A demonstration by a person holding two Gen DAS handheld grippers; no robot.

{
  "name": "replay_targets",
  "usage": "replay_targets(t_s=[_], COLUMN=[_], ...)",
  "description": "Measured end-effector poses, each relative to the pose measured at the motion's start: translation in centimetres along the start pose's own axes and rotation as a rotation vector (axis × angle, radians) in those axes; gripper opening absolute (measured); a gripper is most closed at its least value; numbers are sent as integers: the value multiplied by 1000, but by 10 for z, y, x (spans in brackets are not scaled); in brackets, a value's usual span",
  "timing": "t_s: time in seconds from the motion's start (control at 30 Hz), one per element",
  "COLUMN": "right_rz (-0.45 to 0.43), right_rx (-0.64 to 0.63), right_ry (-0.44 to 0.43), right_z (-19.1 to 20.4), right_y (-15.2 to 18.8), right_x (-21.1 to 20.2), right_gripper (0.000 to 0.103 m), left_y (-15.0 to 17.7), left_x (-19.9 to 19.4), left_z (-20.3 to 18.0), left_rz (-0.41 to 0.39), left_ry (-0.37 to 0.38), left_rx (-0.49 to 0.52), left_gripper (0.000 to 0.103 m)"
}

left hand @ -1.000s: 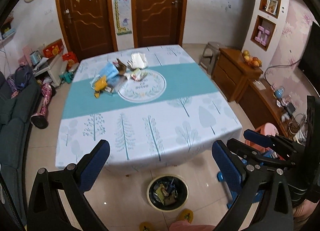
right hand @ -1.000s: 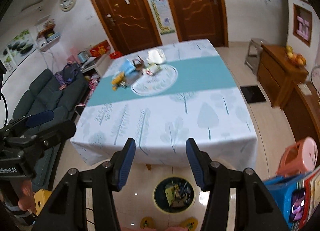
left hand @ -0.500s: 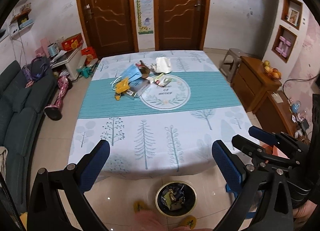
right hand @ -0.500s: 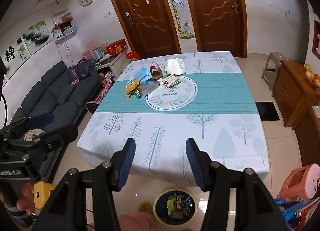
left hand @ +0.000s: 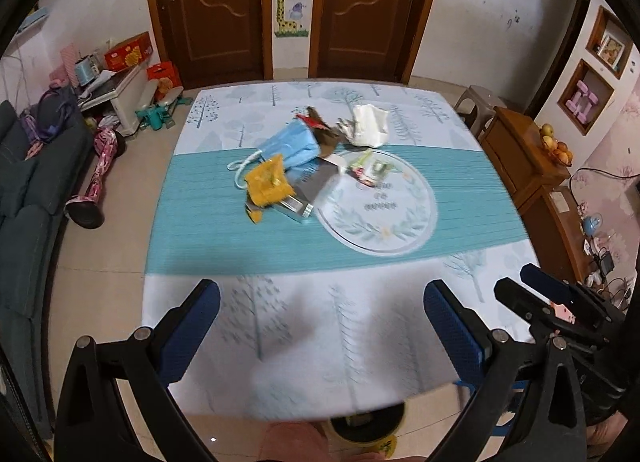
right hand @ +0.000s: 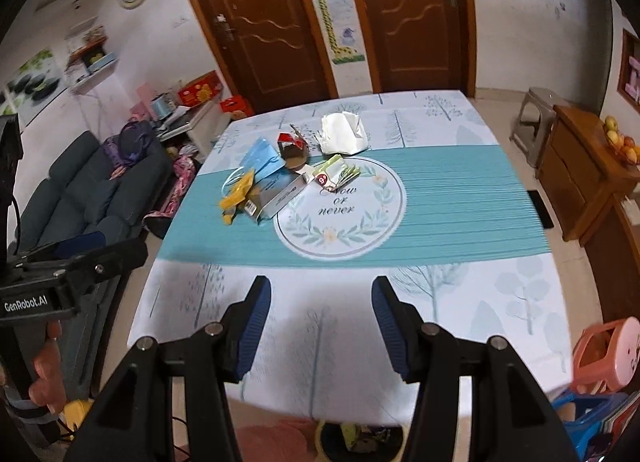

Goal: Collect trash
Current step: 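Raise both tools back over the table toward the remaining trash, then grasp the yellow snack bag with the left tool while the right tool grasps the green wrapper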

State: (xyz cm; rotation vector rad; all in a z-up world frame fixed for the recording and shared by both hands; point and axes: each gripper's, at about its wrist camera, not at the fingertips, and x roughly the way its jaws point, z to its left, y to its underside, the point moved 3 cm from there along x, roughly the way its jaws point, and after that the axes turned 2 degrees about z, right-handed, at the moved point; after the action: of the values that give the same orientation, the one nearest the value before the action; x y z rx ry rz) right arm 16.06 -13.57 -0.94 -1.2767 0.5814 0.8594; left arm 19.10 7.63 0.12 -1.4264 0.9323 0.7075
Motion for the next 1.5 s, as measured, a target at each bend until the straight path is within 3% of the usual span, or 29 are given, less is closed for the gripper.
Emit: replay_targets(t_s=[0.27,0.5,0.77,0.83,1.03,1.2,1.27,1.3,1.33,1.5], right_rz=[68,133,165,164,171,180,181,182,183,175], right_rx=[67,95,133,152,215,241,250,255,258,271], right_ry=[12,-7,-8,-3,9,16,14,14,15,15], right_z=[27,51,64,62,48,44,43,42,41,35], right_y=[-41,-67,-87,-89,-88,-84,-83,-82,-82,-83], right_x=[76,132,176,181,193,199,201,201,202,201], right_gripper=[53,53,53,53,53,53,53,53,53,53], left_y=[-36,-55,-80,-85,-102,-108,-108,-107,-105,-100], left_x=[49,85,137,151,192,223,232,236,240,249], left_z=[76,129,119,115,105,95,95,94,95,107], left_rz=[70,114,196,228,322,390,409,422,442,454], left_ry=[-6,37,152,180,245,247,248,253,260,270], left_rx=[-5,-55,-30,-43,-122,-149,-165,-173,-184,-232], left_gripper=[101,100,96,91,91,91,80,66,58,42])
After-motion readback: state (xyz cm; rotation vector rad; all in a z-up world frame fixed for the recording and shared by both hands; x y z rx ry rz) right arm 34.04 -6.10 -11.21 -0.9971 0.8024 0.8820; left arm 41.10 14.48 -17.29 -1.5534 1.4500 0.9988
